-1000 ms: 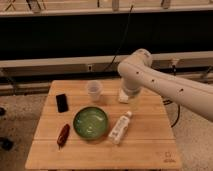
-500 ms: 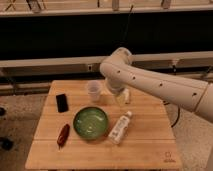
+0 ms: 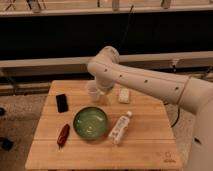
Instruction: Push the eraser across the table
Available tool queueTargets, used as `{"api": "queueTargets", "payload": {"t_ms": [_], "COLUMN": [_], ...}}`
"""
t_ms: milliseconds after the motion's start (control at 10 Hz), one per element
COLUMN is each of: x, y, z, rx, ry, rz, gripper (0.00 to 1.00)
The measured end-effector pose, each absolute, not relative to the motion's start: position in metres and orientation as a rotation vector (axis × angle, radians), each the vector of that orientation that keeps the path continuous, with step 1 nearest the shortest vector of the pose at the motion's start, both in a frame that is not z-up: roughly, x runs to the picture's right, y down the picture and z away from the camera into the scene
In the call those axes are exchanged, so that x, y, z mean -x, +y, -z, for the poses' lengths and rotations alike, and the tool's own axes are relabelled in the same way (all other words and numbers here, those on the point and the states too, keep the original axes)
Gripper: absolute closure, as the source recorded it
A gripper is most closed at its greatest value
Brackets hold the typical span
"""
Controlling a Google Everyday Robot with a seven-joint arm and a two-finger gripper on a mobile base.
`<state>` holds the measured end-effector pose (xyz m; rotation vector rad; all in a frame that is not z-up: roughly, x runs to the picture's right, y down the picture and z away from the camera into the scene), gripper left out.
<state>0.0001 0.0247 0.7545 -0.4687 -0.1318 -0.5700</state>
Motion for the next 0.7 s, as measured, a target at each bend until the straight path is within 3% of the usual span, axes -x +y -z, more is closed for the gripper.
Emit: {"api": "queueTargets", "payload": {"t_ms": [700], "x": [0.040], "y": [0.012], "z": [-0.773], "rx": [0.440], "ry": [-0.167], "rz": [0.646], "gripper": [0.20]}}
